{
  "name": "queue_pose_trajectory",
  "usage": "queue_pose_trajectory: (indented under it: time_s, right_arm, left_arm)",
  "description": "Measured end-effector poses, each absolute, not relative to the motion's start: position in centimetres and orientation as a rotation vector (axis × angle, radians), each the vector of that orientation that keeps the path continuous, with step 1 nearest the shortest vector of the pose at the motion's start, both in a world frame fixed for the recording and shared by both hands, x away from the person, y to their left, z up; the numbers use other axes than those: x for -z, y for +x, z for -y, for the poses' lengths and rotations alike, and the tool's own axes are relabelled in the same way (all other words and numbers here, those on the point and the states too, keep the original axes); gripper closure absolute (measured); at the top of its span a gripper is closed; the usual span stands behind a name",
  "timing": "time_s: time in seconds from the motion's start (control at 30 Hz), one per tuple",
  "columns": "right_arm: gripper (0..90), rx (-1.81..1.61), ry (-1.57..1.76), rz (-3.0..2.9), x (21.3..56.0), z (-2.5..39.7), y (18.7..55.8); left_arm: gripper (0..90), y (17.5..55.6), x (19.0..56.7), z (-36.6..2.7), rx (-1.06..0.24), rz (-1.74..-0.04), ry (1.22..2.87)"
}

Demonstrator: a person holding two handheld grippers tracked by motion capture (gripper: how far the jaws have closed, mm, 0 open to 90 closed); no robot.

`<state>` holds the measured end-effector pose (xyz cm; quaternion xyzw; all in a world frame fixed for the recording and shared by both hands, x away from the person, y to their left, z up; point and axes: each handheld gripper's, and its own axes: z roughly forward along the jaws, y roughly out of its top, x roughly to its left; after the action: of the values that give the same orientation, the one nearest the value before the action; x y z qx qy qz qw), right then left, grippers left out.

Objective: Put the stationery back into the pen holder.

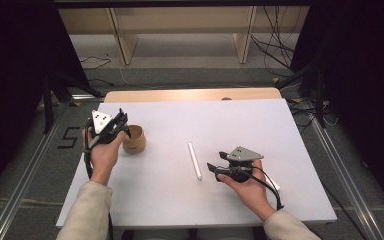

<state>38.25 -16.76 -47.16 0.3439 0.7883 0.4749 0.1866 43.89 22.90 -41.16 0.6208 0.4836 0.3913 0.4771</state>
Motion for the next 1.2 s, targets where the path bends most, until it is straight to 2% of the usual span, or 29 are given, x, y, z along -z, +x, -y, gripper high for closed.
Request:
queue_pose_trajectory:
  time_s: [1.2]
  right_arm:
    - [36.8, -1.328, 0.965, -2.234, 47.3, 16.7, 38.3]
  left_arm:
    - [79.0, 44.7, 43.3, -23.6, -0.912, -1.262, 1.545]
